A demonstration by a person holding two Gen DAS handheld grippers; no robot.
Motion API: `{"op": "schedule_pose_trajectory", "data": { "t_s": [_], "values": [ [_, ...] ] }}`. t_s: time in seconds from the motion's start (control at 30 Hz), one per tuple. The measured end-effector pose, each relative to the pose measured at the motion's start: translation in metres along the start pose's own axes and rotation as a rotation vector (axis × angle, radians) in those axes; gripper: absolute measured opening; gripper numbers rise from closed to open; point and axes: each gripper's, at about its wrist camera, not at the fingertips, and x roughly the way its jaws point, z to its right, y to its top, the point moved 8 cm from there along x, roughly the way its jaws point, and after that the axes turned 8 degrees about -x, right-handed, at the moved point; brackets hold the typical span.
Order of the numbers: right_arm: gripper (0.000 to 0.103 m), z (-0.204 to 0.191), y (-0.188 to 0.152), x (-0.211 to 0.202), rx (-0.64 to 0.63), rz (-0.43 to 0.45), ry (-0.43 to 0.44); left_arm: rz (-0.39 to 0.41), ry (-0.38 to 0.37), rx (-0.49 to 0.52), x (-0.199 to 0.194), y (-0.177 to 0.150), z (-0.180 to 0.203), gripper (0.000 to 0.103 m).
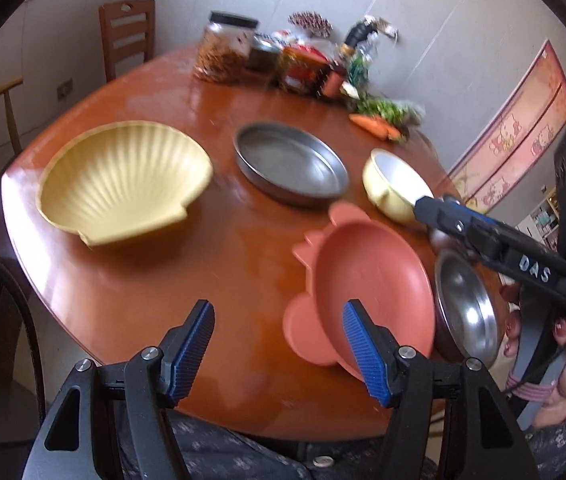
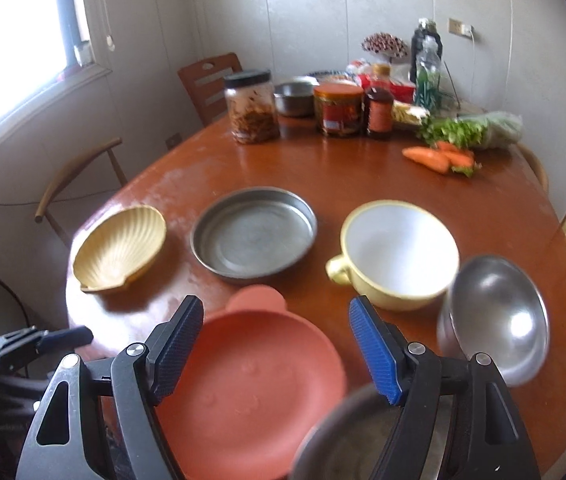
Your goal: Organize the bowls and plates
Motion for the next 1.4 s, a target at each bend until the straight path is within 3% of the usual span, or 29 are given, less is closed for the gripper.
{"op": "schedule_pose_trajectory", "data": {
  "t_s": [0.37, 0.5, 0.77, 1.07, 1.4],
  "values": [
    [0.077, 0.007, -0.021, 0.017, -0.064, -0.075, 0.053, -0.097, -0.026, -0.046, 0.024, -0.039, 0.026, 0.066],
    [0.077, 0.003, -0.025, 0.032, -0.124, -0.121, 0.051, -0.093, -0.026, -0.036, 0.027, -0.041, 0.033, 0.066],
    [0.077, -0.004, -0.035, 0.059, -0.084, -0.217, 0.149, -0.106, -0.021, -0.008, 0.038, -0.039, 0.046, 0.062],
    [0.077, -0.010, -0.032, 0.057, -0.022, -0.216, 0.201, -0.070, 0.010, -0.053, 0.040, -0.018, 0.026, 0.061],
    [0.077, -0.030, -0.013, 0.033, 0.009, -0.130, 0.249, -0.012, 0.019, -0.051, 0.020, -0.002, 0.009, 0.061]
  ]
}}
